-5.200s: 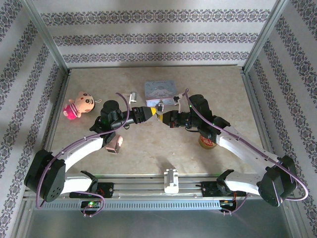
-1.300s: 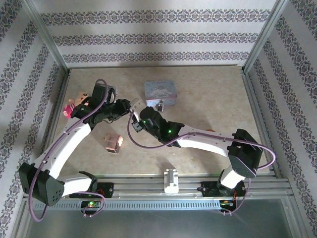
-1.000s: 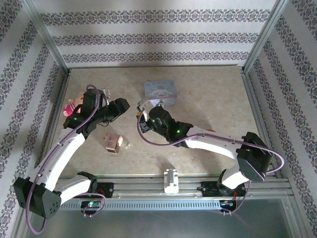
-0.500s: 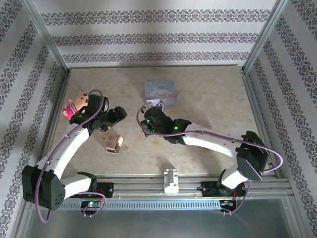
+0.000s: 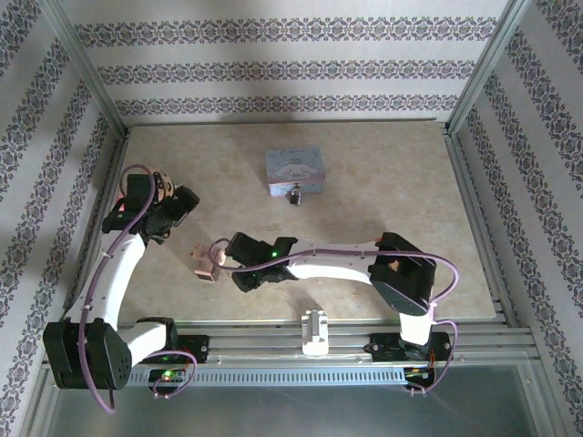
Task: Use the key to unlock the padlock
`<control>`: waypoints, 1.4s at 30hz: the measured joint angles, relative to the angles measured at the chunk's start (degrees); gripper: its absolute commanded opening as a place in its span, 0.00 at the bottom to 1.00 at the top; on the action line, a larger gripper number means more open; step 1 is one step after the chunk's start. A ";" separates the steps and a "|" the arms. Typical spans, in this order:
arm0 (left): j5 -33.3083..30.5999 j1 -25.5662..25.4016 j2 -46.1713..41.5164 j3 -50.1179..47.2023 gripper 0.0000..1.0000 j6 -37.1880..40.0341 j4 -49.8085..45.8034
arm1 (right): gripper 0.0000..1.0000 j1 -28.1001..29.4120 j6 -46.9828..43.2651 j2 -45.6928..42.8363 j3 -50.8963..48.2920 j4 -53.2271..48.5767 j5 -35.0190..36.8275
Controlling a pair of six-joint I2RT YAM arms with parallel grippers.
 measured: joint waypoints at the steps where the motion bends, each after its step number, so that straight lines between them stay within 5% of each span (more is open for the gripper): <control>1: 0.02 0.55 -0.22 0.00 0.99 0.07 -0.04 | 0.53 0.33 -0.90 1.03 0.96 -0.70 0.07; 7: 0.81 1.68 -1.03 0.00 0.99 0.04 -0.26 | 0.65 1.68 -5.16 5.95 5.90 -3.85 1.38; 23: 2.23 2.43 -1.07 -0.81 0.99 0.00 -0.09 | 0.71 1.38 -7.74 14.91 14.16 -6.27 6.01; 29: 3.06 2.56 -1.14 -1.97 0.99 0.00 -0.07 | 0.68 -0.04 -7.52 16.41 16.48 -6.08 5.88; 42: 4.33 2.80 -1.27 -2.38 0.99 -0.17 0.55 | 0.40 -4.44 -2.45 17.55 17.14 -2.49 5.22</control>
